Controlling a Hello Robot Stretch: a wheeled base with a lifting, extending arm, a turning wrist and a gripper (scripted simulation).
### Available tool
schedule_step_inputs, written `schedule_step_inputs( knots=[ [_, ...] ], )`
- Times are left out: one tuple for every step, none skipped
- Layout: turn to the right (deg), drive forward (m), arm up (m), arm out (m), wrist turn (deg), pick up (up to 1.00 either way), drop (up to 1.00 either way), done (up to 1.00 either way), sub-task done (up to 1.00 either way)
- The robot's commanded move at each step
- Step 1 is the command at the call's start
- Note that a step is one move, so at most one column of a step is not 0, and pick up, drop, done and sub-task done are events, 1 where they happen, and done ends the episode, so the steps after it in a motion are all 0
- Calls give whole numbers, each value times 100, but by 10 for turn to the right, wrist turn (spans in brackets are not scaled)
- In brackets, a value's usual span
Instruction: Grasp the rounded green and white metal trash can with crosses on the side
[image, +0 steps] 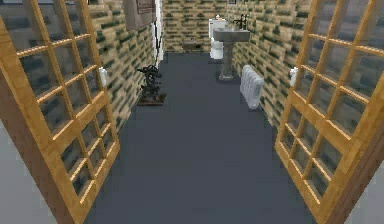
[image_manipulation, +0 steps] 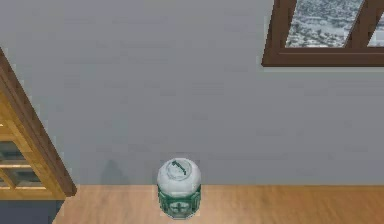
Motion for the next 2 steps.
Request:
schedule_step_inputs(
  knots=[
    [0,0,14,0,0,0,0,0,0],
    [0,0,0,44,0,0,0,0,0]
  ],
)
